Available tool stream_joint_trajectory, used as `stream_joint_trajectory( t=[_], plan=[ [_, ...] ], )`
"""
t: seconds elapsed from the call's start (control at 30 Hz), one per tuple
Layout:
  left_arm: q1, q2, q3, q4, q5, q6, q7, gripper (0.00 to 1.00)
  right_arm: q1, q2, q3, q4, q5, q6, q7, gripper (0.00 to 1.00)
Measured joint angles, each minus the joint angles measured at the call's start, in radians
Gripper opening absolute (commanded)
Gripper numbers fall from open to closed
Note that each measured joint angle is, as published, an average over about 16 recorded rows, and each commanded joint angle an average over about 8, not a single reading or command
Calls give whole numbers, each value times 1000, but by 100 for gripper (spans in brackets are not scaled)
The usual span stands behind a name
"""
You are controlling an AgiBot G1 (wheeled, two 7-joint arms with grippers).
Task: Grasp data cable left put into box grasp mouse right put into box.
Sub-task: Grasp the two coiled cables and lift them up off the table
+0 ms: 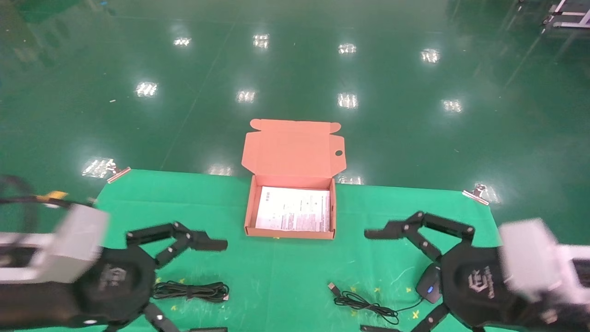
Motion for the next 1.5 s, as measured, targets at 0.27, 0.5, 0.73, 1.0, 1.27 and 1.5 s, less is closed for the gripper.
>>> stream_joint_trajectory(
  t=[0.27,0.5,0.73,1.0,1.27,1.5],
  plan=[
    [-151,76,162,17,308,29,4,100,133,-47,-140,22,-298,-25,-124,100],
    [-228,164,290,57,556,7,28,100,188,-110,-259,16,-518,0,-193,100],
    [-251,245,368,159,725,-47,38,100,187,-174,-337,-18,-695,66,-213,100],
    [-265,322,413,346,839,-120,55,100,156,-240,-376,-91,-822,172,-208,100],
    [-284,384,423,552,879,-188,95,100,132,-305,-390,-181,-885,263,-188,100],
    [-300,435,417,715,873,-238,144,100,128,-366,-406,-263,-924,308,-178,100]
  ],
)
